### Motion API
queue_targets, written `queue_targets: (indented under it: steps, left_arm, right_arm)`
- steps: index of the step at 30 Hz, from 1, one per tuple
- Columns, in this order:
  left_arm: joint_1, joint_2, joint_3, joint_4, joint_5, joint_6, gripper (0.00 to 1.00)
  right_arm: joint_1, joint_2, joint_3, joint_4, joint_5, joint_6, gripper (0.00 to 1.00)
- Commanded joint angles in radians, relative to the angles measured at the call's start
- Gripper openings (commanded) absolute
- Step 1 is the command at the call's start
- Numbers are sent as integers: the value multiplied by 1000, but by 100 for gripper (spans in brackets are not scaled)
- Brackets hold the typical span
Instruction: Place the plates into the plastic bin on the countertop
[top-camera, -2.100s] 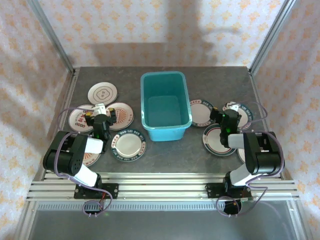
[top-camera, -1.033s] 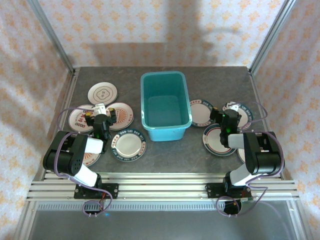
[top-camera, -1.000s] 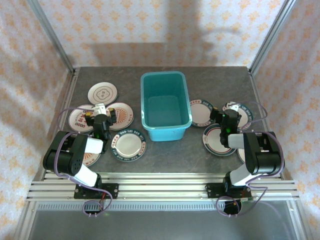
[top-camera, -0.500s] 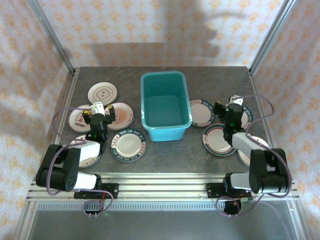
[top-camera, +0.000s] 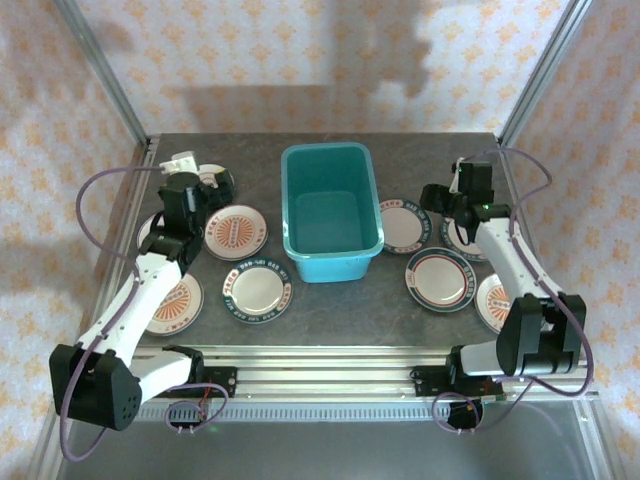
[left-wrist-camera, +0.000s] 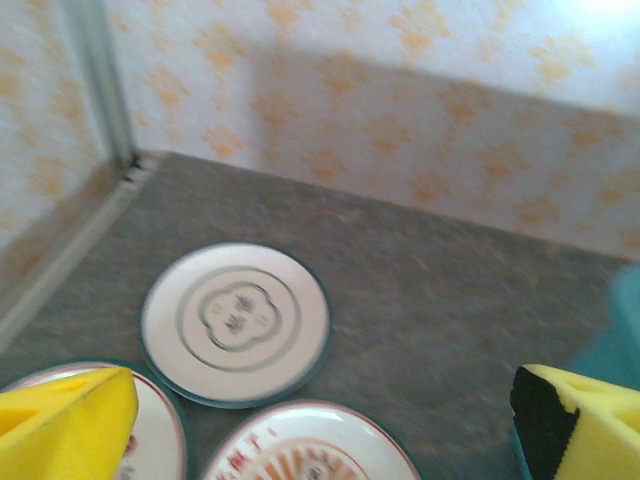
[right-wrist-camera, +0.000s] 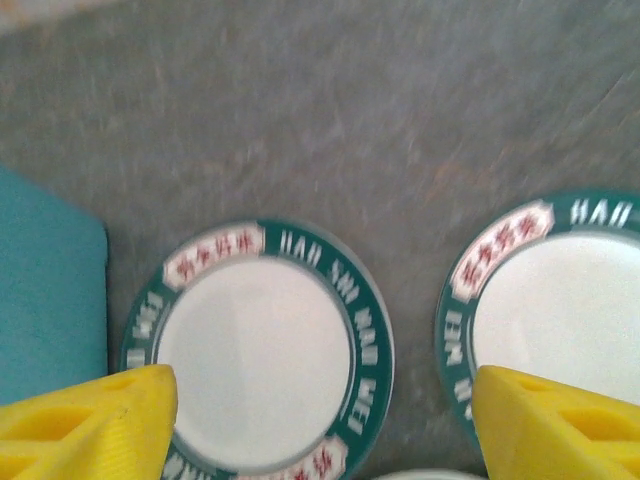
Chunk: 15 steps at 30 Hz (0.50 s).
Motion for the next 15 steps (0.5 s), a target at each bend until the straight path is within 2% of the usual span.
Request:
queue_targets:
  steps: [1, 4, 7, 15]
  left_arm:
    - [-71, 40, 119, -250, 41, -74, 97]
    - [-141, 114, 255, -405, 33, -92, 97]
    - [-184, 169, 354, -484, 82, -127, 96]
    - [-208, 244, 447, -440, 128, -95, 96]
  right_arm:
    - [-12, 39, 72, -258, -81, 16, 74]
    - [-13, 73, 103, -320, -99, 12, 74]
    - [-16, 100, 109, -356, -120, 17, 70]
    - [-20, 171, 121, -392, -130, 44, 65]
